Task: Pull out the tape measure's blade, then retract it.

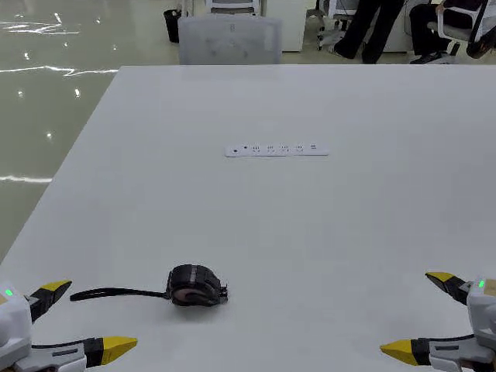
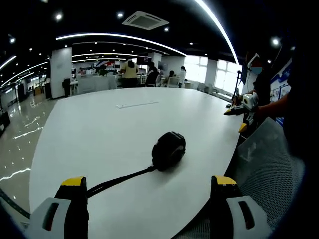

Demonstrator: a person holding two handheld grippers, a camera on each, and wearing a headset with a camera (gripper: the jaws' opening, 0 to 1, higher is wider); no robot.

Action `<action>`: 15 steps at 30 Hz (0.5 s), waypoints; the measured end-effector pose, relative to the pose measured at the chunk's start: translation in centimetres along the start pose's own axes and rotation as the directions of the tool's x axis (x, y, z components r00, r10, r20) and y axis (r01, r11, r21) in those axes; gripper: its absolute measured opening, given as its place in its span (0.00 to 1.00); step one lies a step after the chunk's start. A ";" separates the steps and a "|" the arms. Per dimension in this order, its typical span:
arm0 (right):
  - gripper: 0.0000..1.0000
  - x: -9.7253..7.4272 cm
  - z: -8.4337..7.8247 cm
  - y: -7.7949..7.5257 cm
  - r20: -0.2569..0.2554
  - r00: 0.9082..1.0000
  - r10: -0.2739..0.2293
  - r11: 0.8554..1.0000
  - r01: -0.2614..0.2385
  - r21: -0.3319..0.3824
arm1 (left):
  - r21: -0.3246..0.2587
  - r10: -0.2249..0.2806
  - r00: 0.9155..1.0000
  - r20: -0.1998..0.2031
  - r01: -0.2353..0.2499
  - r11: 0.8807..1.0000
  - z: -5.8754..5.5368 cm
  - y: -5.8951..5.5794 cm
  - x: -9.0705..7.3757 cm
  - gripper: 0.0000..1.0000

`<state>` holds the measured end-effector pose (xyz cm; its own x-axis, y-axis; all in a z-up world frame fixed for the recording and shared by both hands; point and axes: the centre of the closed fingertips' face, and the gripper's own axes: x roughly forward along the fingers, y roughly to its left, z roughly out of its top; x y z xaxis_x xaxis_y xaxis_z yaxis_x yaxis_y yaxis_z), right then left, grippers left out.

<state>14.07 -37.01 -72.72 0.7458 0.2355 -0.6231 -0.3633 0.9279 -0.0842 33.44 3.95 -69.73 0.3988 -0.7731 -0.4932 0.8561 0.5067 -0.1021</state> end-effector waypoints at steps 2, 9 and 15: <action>1.00 -0.1 -0.4 0.1 -0.008 1.000 0.004 1.000 -0.004 -0.005 | -0.005 -0.006 1.000 -0.011 0.006 1.000 -0.1 -0.2 0.0 1.00; 1.00 0.0 0.1 0.4 0.002 1.000 0.007 1.000 -0.007 -0.002 | 0.000 -0.030 0.999 0.012 0.030 1.000 0.8 -0.5 0.3 1.00; 1.00 0.2 0.1 1.0 -0.011 1.000 0.024 1.000 -0.024 0.003 | -0.007 -0.035 0.999 0.019 0.035 0.999 1.2 -0.8 0.3 1.00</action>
<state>13.94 -36.00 -72.84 0.7310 0.2542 -0.6332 -0.3790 0.9230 -0.0670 33.27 2.92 -68.78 0.3743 -0.7975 -0.4732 0.8675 0.4815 -0.1253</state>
